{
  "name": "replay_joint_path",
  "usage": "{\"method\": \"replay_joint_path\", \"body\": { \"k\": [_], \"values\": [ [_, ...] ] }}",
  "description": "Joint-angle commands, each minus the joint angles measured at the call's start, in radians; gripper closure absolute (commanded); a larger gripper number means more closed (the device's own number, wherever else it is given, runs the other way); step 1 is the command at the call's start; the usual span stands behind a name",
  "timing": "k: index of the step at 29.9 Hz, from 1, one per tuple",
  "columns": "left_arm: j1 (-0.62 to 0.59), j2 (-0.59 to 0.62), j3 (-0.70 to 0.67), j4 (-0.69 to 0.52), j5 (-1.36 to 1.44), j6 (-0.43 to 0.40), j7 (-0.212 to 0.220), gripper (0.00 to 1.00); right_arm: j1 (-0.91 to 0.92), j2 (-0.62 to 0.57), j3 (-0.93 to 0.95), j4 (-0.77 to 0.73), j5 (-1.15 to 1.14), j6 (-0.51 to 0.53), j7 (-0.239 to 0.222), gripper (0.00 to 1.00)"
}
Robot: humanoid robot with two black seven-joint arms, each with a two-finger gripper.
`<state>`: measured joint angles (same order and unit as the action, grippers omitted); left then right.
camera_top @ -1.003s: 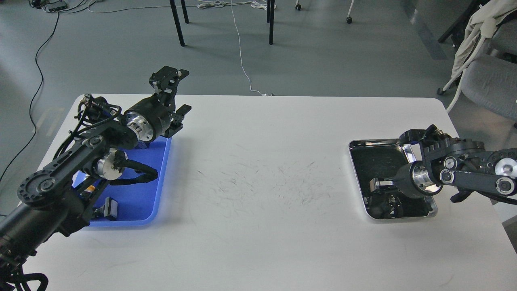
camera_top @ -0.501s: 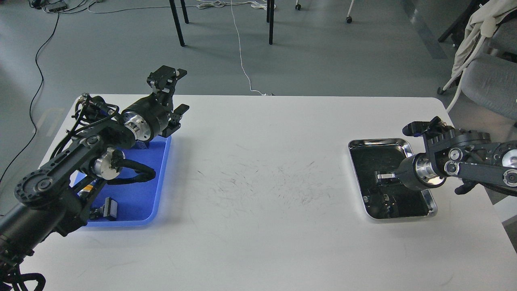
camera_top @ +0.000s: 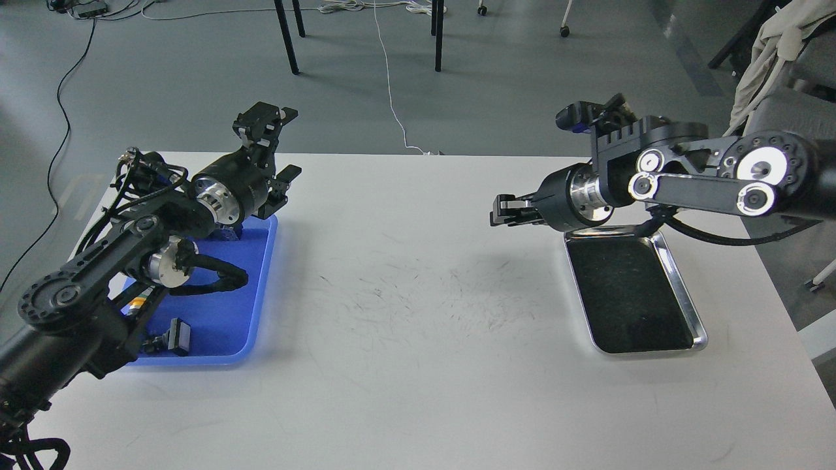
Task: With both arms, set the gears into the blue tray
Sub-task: 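Carry the black part to the table center and release it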
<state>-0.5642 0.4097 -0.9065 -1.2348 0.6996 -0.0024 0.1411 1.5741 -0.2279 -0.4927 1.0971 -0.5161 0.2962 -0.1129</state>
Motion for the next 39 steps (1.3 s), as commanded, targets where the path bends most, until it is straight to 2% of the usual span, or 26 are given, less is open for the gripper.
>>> {"method": "replay_joint_path", "body": {
  "k": [1, 5, 9, 14, 22, 32, 34, 36, 39],
  "values": [
    [-0.002, 0.003, -0.002, 0.000, 0.000, 0.001, 0.002, 0.02, -0.063, 0.212, 0.016, -0.150, 0.021, -0.049, 0.001, 0.98],
    [-0.002, 0.018, -0.003, 0.000, -0.002, 0.007, 0.000, 0.02, -0.156, 0.228, 0.069, -0.247, 0.018, -0.089, 0.002, 0.98],
    [-0.003, 0.035, -0.002, -0.005, -0.002, 0.033, 0.000, 0.02, -0.233, 0.228, 0.074, -0.257, 0.016, -0.146, 0.002, 0.98],
    [-0.009, 0.066, -0.002, -0.011, -0.003, 0.041, 0.002, 0.02, -0.284, 0.228, 0.100, -0.220, 0.016, -0.187, 0.022, 0.98],
    [-0.022, 0.078, -0.003, -0.017, -0.003, 0.045, 0.006, 0.02, -0.347, 0.228, 0.114, -0.120, 0.001, -0.213, 0.024, 0.97],
    [-0.023, 0.090, -0.003, -0.040, -0.003, 0.048, 0.009, 0.02, -0.359, 0.228, 0.123, -0.072, -0.044, -0.219, 0.022, 0.92],
    [-0.023, 0.090, -0.003, -0.040, -0.003, 0.048, 0.009, 0.02, -0.367, 0.228, 0.134, -0.071, -0.044, -0.218, 0.022, 0.85],
    [-0.023, 0.090, -0.003, -0.040, -0.002, 0.048, 0.009, 0.02, -0.374, 0.228, 0.144, -0.071, -0.044, -0.219, 0.021, 0.74],
    [-0.023, 0.090, -0.002, -0.040, -0.002, 0.048, 0.009, 0.02, -0.379, 0.228, 0.149, -0.071, -0.044, -0.219, 0.022, 0.49]
  ]
}}
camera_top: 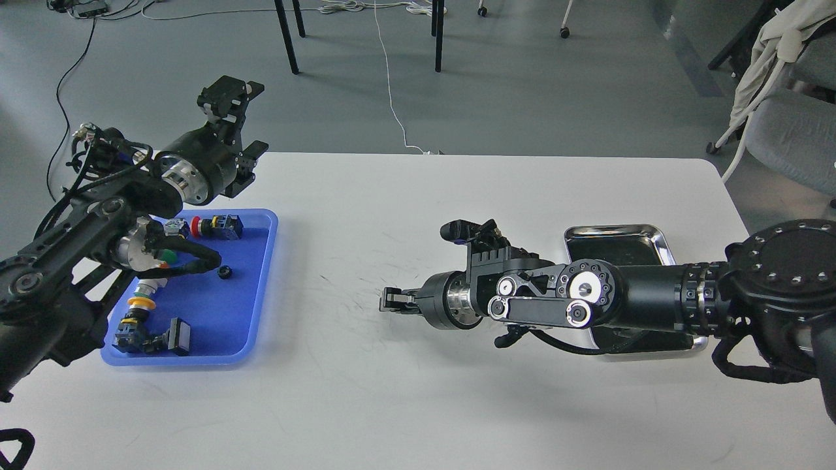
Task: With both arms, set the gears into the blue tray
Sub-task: 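Carry the black part to the table center and release it, then withdraw the right arm back over the metal tray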
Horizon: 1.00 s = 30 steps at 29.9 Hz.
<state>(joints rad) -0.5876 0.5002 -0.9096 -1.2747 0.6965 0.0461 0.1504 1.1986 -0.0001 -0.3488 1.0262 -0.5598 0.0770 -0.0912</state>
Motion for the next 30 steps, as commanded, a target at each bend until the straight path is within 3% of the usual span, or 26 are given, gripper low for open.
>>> {"method": "replay_joint_path", "body": {
  "k": [1, 6, 13, 18, 24, 30],
  "values": [
    [0.000, 0.000, 0.002, 0.000, 0.001, 0.000, 0.000, 0.02, -0.004, 0.000, 0.008, 0.000, 0.000, 0.000, 0.001, 0.47],
    [0.000, 0.000, 0.002, 0.000, 0.001, 0.000, 0.000, 0.02, -0.004, 0.000, 0.060, -0.012, 0.000, -0.003, 0.001, 0.42],
    [-0.001, 0.001, 0.005, 0.000, 0.003, 0.000, 0.001, 0.02, -0.008, 0.000, 0.241, -0.067, 0.003, 0.000, 0.001, 0.07],
    [-0.006, 0.005, 0.006, 0.003, 0.004, 0.003, 0.001, 0.02, -0.039, 0.000, 0.456, -0.176, 0.015, 0.006, 0.002, 0.06],
    [-0.008, 0.004, 0.017, 0.002, 0.006, 0.109, 0.001, 0.02, -0.201, 0.000, 0.871, -0.305, 0.018, 0.053, 0.011, 0.06],
    [0.009, 0.112, 0.076, -0.055, 0.009, 0.055, 0.008, 0.02, -0.368, -0.090, 1.190, -0.290, 0.072, 0.141, 0.087, 0.06]
  ]
}}
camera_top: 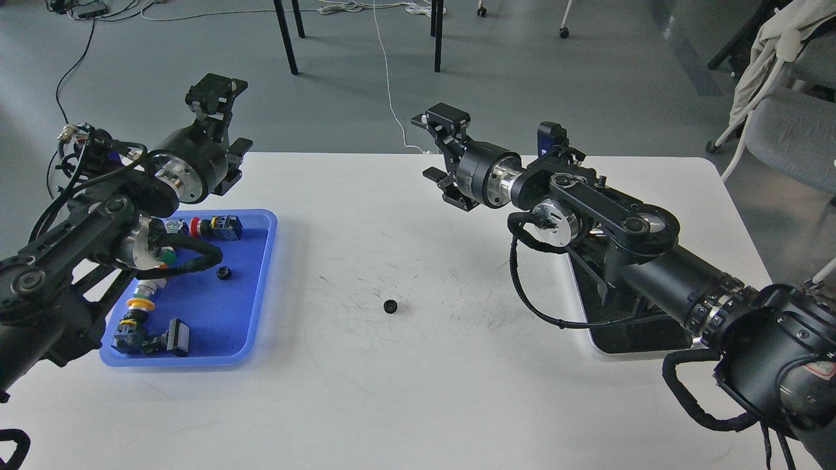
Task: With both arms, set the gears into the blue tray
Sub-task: 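Withdraw the right arm back over the metal tray, then reach the left gripper to the black part and grasp it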
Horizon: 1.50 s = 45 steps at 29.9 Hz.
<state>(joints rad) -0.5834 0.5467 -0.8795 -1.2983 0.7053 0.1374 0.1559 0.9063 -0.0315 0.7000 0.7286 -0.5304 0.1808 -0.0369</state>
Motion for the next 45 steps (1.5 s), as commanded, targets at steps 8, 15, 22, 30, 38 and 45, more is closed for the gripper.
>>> {"method": "replay_joint_path", "body": {
  "k": [8, 15, 22, 30, 38, 45],
  "values": [
    [0.011, 0.272, 0.240, -0.332, 0.054, -0.090, 0.001, 0.02, -0.323, -0.270, 0.403, 0.040, 0.542, 0.308, 0.037, 0.06],
    [0.000, 0.205, 0.327, -0.375, 0.380, -0.111, 0.001, 0.02, -0.535, -0.344, 0.498, 0.031, 0.811, 0.308, 0.038, 0.06],
    [0.000, -0.010, 0.525, -0.254, 0.923, -0.114, -0.006, 0.02, -0.575, -0.334, 0.507, 0.035, 0.811, 0.308, 0.040, 0.05],
    [0.005, -0.106, 0.580, -0.109, 1.354, -0.111, -0.013, 0.02, -0.563, -0.312, 0.501, 0.041, 0.810, 0.308, 0.040, 0.05],
    [0.020, -0.177, 0.610, 0.013, 1.476, -0.104, -0.050, 0.04, -0.561, -0.314, 0.461, 0.073, 0.803, 0.308, 0.043, 0.05],
    [0.065, -0.201, 0.608, 0.030, 1.476, -0.104, -0.052, 0.04, -0.561, -0.314, 0.461, 0.094, 0.802, 0.308, 0.043, 0.04]
  ]
}}
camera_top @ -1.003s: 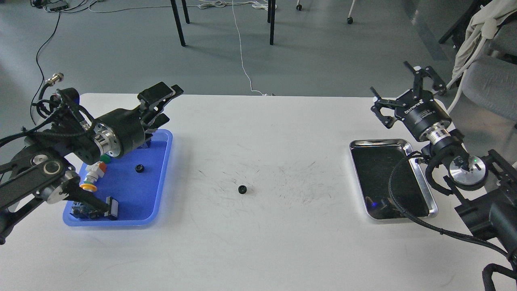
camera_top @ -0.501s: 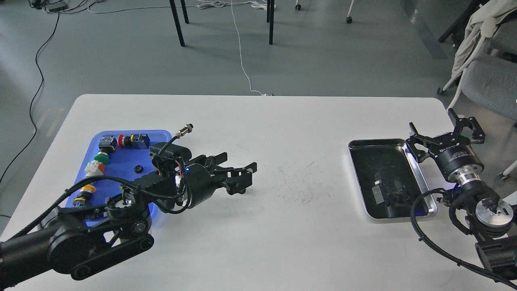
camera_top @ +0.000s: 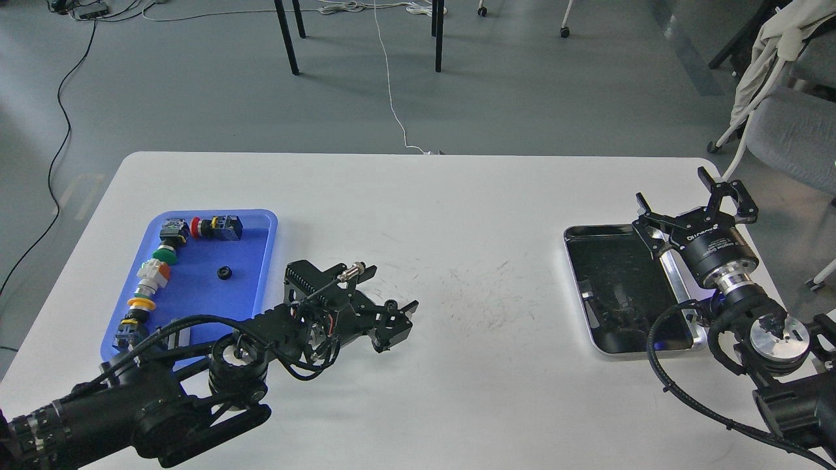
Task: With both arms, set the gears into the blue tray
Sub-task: 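Reach the left gripper to the black part and grasp it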
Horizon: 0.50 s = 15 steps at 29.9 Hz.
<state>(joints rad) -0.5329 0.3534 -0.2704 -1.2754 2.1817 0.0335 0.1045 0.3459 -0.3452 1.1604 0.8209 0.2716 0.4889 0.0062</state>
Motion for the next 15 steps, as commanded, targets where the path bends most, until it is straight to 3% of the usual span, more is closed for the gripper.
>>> {"method": "replay_joint_path", "body": {
  "k": [1, 9, 15],
  "values": [
    [0.019, -0.008, -0.001, 0.014, 0.000, 0.002, 0.000, 0.05, -0.001, 0.000, 0.001, 0.001, 0.000, 0.000, 0.000, 0.04],
    [0.047, -0.013, -0.003, 0.065, 0.000, 0.037, -0.019, 0.15, -0.001, 0.000, 0.001, -0.003, 0.000, 0.000, 0.000, 0.04],
    [0.053, -0.022, -0.003, 0.093, 0.000, 0.055, -0.023, 0.42, -0.001, 0.000, 0.001, -0.003, 0.000, 0.000, 0.000, 0.04]
  ]
}}
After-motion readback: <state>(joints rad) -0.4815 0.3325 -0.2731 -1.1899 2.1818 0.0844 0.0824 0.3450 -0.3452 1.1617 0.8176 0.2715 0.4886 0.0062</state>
